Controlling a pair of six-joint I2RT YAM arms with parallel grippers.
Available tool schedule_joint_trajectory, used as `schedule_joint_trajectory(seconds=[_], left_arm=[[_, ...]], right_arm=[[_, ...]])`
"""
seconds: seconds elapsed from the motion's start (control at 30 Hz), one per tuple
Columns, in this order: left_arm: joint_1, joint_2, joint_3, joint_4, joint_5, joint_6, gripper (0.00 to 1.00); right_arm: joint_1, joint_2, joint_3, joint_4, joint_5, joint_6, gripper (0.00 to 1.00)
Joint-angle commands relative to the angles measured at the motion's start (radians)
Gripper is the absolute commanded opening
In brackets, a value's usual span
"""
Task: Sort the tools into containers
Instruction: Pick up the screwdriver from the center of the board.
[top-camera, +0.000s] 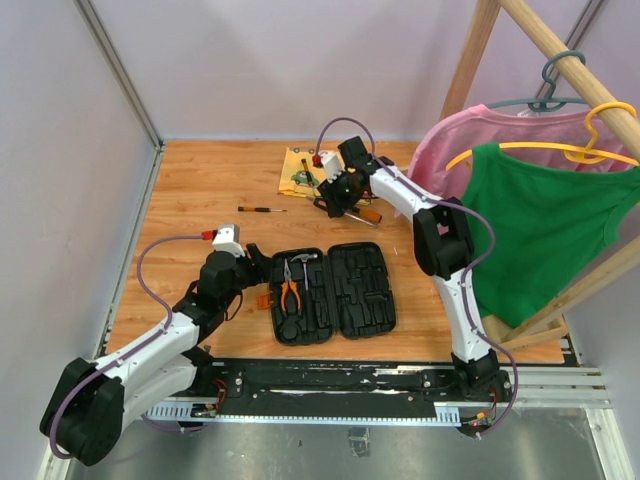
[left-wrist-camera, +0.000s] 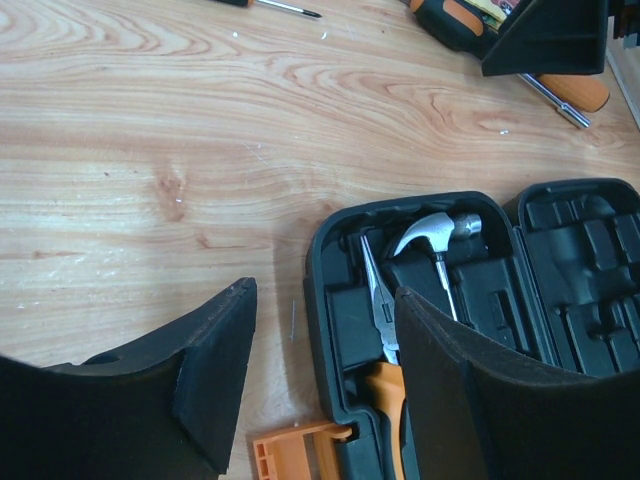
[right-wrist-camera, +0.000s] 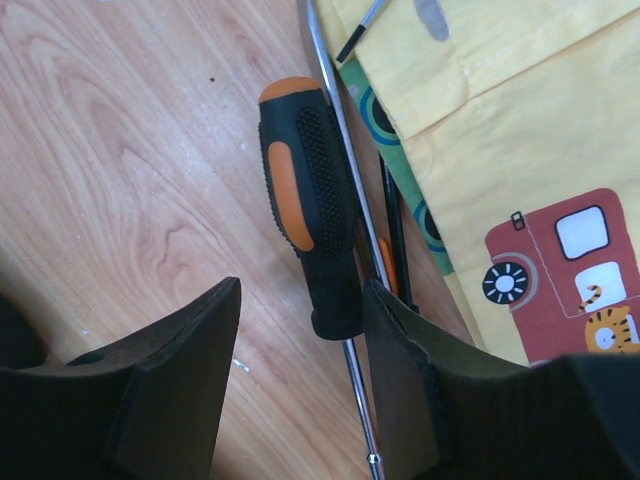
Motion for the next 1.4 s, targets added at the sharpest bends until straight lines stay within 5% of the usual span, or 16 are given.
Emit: schedule_joint_trajectory(seconds=[0.0, 0.3, 0.83, 1.37], left_arm=[[0.006, 0.006, 0.023, 0.031, 0.004, 0.011, 0.62], [0.006, 0.03, 0.031, 0.033, 0.01, 0.013, 0.62], [0.006, 0.046, 0.04, 0.029, 0.009, 0.014, 0.62], [0.006, 0.043, 0.041, 0.026, 0.007, 0.015, 0.62]], right_arm=[[0.031, 0.043, 0.056, -0.05, 0.029, -0.025, 0.53], [0.072, 0.088, 0.089, -0.09, 0.128, -0.066, 0.47], [0.112, 0.041, 0.093, -0.094, 0.257, -0.138, 0.1], [0.172, -0.433, -0.204, 0.206, 0.493, -0.059, 0.06]])
